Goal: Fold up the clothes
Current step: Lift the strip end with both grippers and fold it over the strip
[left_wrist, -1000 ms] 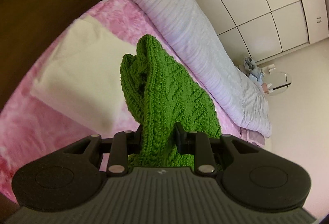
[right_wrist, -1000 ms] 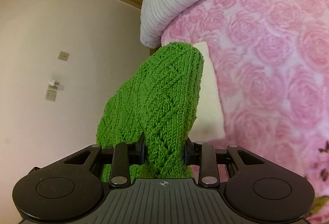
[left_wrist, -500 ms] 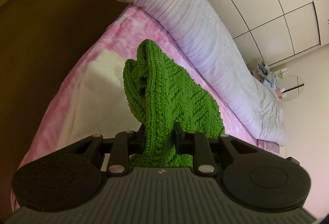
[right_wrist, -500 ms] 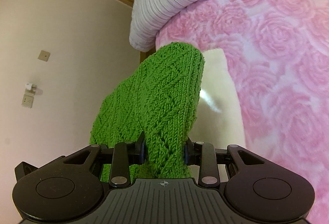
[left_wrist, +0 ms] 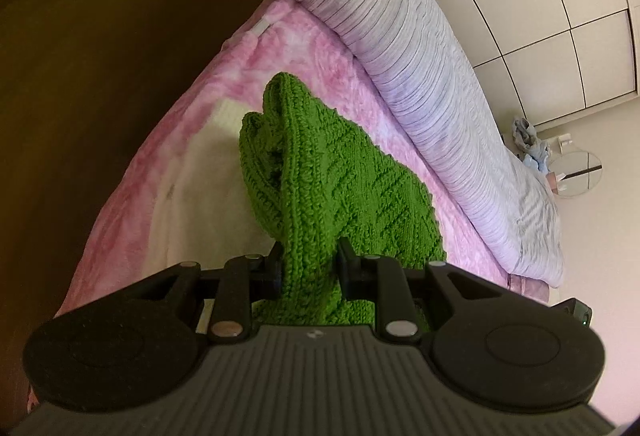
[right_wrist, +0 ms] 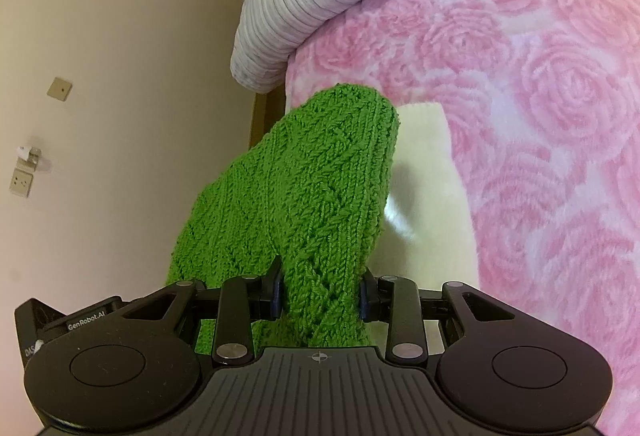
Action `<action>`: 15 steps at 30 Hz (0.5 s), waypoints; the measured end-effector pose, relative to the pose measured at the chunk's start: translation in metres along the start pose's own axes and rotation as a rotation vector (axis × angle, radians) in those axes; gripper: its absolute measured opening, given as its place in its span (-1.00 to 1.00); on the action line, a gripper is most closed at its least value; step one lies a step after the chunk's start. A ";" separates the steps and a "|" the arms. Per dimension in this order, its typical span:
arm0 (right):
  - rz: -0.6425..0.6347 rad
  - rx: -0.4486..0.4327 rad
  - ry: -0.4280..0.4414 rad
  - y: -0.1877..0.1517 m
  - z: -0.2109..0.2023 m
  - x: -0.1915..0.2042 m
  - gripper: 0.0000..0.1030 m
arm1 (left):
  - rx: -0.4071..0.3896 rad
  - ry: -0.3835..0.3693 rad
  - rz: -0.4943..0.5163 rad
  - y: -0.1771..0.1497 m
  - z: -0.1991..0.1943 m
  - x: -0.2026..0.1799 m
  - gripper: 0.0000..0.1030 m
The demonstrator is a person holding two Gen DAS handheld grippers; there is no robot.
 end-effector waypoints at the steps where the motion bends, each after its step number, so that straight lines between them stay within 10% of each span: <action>1: -0.004 -0.003 -0.004 0.001 0.001 -0.001 -0.37 | 0.001 -0.001 0.001 0.000 0.002 0.000 -0.62; 15: 0.106 0.038 -0.081 -0.016 0.012 -0.041 0.21 | -0.004 0.062 -0.082 -0.014 0.002 0.037 -0.53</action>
Point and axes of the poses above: each gripper's, at about its wrist camera, not at the fingertips, and z roughly the way its jaws point, x to its left, y to its top, the point moved 10 cm from there along z, roughly the way its jaws point, and after that the axes turned 4 degrees about x, right-handed, at the moved point
